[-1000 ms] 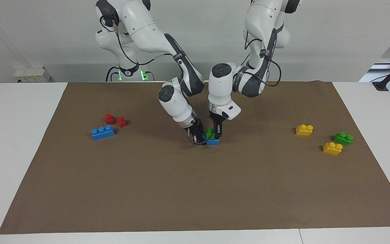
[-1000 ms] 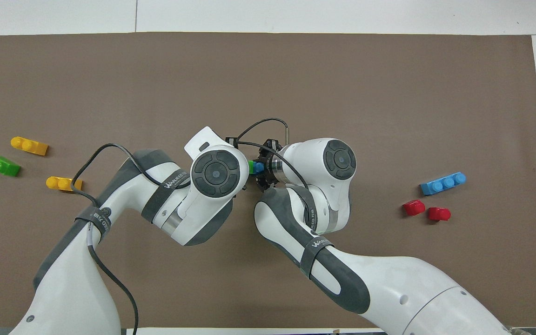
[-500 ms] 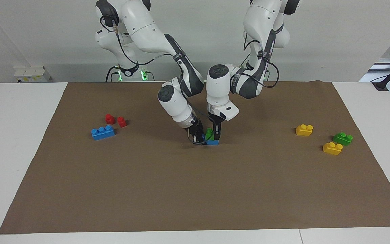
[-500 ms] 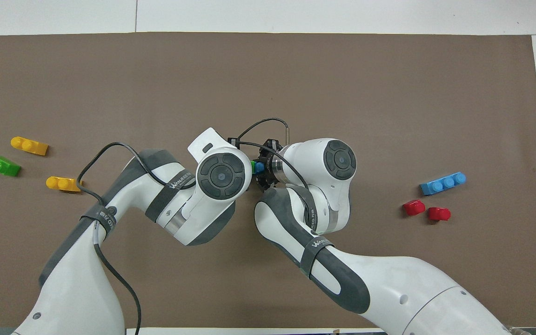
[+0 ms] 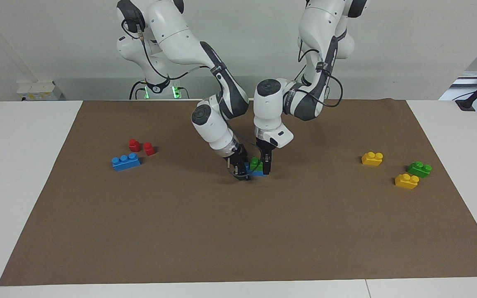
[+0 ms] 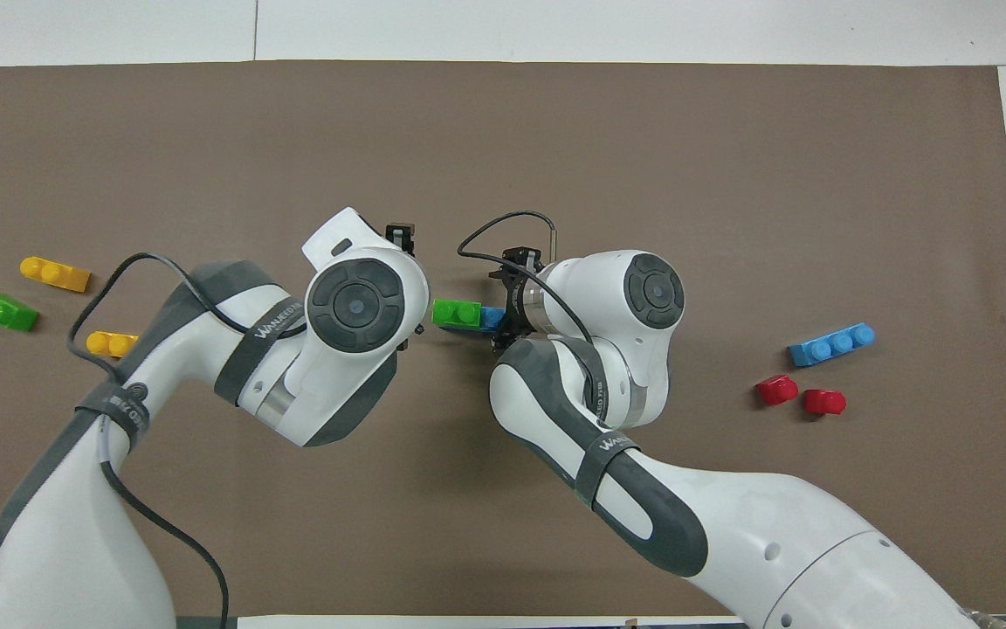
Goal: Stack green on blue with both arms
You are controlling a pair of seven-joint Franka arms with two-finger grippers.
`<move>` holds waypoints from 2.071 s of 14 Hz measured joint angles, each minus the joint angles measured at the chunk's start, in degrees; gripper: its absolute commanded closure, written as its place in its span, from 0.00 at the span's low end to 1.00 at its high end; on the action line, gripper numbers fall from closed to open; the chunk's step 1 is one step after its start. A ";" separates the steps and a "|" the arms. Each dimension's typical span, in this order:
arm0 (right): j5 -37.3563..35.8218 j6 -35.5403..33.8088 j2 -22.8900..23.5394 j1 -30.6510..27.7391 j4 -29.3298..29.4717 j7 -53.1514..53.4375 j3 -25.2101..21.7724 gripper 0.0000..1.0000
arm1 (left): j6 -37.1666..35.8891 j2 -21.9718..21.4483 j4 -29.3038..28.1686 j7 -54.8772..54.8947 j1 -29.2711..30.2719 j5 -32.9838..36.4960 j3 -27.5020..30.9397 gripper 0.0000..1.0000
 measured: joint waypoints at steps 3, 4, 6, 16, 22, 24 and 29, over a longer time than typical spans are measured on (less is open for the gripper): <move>0.00 -6.65 -0.64 -5.00 2.34 -2.13 -0.10 0.00 | -1.39 -2.12 0.04 4.99 3.55 0.00 0.11 0.00; 0.00 -9.15 -1.31 -7.11 2.99 -3.78 -0.15 0.00 | -1.51 -2.58 0.07 6.76 4.97 0.00 0.19 0.00; -0.03 -14.29 -3.16 -11.18 3.77 -8.88 -0.30 0.00 | -2.14 -3.38 0.23 12.24 8.46 0.00 0.29 0.00; -14.94 -46.50 -16.54 -27.98 10.51 -61.41 -0.71 0.00 | -10.15 -4.04 5.42 56.08 18.30 -1.33 0.40 0.00; -30.61 -56.49 -26.04 -29.37 12.91 -93.17 -0.52 0.00 | -23.60 -4.26 14.50 89.92 23.22 -8.71 0.44 0.00; -32.58 -57.70 -26.93 -29.38 12.86 -97.14 -0.52 0.00 | -27.95 -4.80 16.54 99.11 23.99 -9.24 0.47 0.00; -35.28 -57.74 -26.68 -29.30 12.43 -98.63 -0.47 0.00 | -39.57 -9.42 17.41 113.46 24.04 -10.99 0.43 0.00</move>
